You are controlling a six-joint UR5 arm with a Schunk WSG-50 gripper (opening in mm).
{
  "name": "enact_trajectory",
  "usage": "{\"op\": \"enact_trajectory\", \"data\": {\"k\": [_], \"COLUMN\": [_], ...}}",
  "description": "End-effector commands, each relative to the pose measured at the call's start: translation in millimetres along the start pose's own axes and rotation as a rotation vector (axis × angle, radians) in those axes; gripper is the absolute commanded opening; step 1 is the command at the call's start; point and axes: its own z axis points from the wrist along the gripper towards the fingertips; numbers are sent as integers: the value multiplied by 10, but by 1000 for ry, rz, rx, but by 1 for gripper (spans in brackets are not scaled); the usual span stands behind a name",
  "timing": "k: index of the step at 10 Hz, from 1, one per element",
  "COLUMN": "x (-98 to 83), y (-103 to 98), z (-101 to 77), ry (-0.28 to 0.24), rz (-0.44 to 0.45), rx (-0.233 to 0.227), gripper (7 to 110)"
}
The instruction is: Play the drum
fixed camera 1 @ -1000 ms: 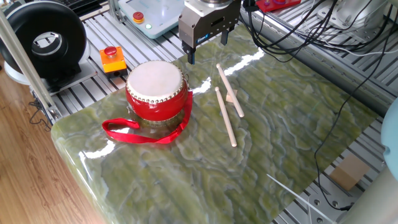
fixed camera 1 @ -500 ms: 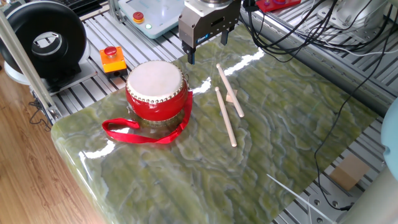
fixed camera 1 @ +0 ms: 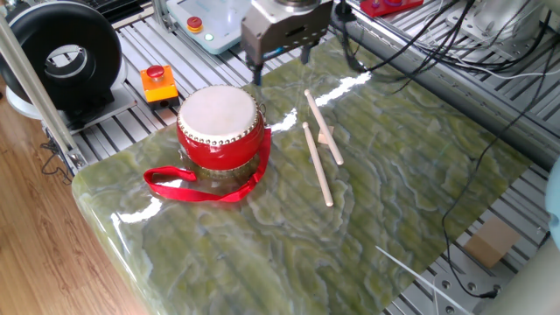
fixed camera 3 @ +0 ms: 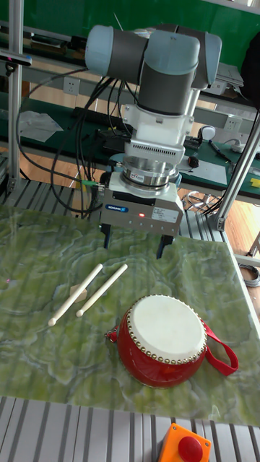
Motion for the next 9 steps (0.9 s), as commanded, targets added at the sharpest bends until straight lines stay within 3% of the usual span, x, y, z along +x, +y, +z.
{"op": "enact_trajectory", "data": {"k": [1,3,5,6,7,9], "x": [-50,-8,60,178,229,316], "y": [108,-145,-351,-444,-599,-979], "z": [27,45,118,129,112,43], "ry": [-31,-17,-12,24,42,76], "rz": [30,1,-16,-6,-2,7], "rx": [-14,53,23,22,60,181], "gripper": [7,7,7,7,7,7]}}
